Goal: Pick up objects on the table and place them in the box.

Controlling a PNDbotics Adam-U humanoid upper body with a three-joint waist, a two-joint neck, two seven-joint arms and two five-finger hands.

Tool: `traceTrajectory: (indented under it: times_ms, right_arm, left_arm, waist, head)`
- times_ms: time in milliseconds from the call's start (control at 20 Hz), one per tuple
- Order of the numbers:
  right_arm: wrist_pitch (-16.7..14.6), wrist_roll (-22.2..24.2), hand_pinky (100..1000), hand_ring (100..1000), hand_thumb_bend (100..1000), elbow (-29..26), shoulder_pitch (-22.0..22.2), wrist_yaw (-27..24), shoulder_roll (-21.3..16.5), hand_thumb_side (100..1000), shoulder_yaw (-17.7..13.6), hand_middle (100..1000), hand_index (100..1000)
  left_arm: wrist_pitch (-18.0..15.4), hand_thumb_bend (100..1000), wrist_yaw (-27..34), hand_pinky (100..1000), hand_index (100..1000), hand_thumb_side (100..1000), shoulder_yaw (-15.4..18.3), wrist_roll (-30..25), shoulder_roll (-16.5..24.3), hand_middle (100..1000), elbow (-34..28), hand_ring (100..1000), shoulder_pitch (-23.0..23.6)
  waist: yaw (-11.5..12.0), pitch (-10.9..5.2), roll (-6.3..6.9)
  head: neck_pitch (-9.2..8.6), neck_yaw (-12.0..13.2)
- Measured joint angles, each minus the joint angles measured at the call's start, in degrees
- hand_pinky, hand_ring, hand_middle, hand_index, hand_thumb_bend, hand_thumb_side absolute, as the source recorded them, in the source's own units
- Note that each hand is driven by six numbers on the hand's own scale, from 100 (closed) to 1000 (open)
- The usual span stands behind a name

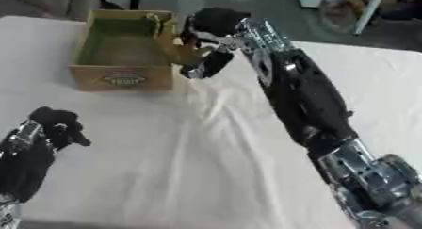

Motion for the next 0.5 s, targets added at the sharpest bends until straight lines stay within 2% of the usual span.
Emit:
traceTrajectory:
  times_ms: [50,500]
  right_arm:
    - [0.26,0.26,119,223,100,-0.01,-0.51,-0.27,0.02,496,0.0,237,282]
    - [2.4,0.16,142,243,100,2.89,-3.93,0.91,3.09,462,-0.53,247,293]
  left_arm:
    - [0.03,100,0.0,576,659,732,-0.14,-0.05,0.0,515,0.0,499,0.0]
    - [0.25,100,0.27,576,658,733,-0.87,-0.73,-0.05,515,0.01,499,0.0]
  waist:
    - [0.19,-0.01,-0.03]
    - [2.87,-0.39,0.04]
  head:
    - [0.0,-0.01]
    - [-0.06,-0.56]
